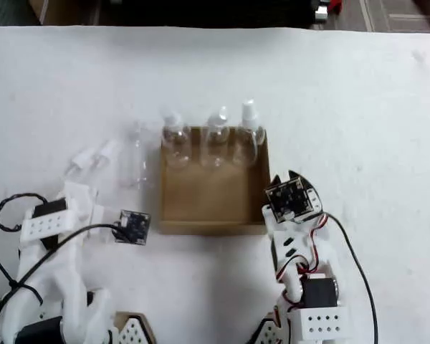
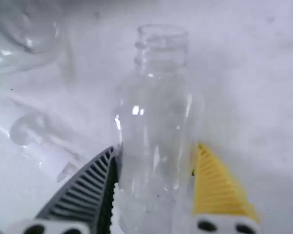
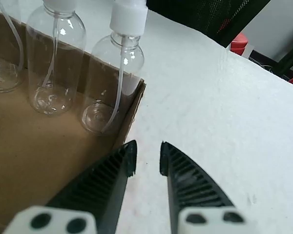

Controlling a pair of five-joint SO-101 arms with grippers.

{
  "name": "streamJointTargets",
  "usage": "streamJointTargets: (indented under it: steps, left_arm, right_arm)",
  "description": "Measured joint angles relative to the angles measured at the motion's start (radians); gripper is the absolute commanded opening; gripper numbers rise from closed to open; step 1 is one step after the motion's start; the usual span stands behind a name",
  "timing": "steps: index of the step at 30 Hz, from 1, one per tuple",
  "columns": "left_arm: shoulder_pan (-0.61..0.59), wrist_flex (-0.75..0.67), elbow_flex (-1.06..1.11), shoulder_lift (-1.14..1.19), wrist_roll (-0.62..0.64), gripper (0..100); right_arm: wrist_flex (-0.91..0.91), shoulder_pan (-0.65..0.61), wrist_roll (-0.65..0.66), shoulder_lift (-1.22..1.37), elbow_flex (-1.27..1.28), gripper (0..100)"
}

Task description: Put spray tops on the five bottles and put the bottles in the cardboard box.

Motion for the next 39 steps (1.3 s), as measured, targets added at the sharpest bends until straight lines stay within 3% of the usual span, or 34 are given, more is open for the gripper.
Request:
streamJointTargets:
  steps: [5, 13, 15, 19, 27, 33, 39]
  left_arm:
    - [0.014, 0.101, -0.044, -0.041, 0.114, 3]
    - [0.132, 0.657, -0.31, -0.413, 0.313, 3]
    - [0.169, 0.726, -0.325, -0.532, 0.356, 3]
    - [0.236, 0.727, -0.325, -0.749, 0.512, 3]
    - [0.436, 0.721, -0.334, -0.98, 1.016, 3]
    - [0.46, 0.707, -0.411, -1.016, 1.404, 3]
    - [0.468, 0.559, -0.348, -1.016, 1.689, 3]
  right_arm:
    - [0.0, 0.0, 0.0, 0.0, 0.0, 7.0]
    - [0.0, 0.0, 0.0, 0.0, 0.0, 7.0]
    - [0.0, 0.0, 0.0, 0.0, 0.0, 7.0]
    - [0.0, 0.0, 0.0, 0.0, 0.0, 7.0]
    - [0.048, 0.0, -0.072, 0.0, -0.017, 7.0]
    - [0.084, 0.0, -0.092, 0.0, -0.018, 7.0]
    - [0.087, 0.0, -0.109, 0.0, -0.026, 7.0]
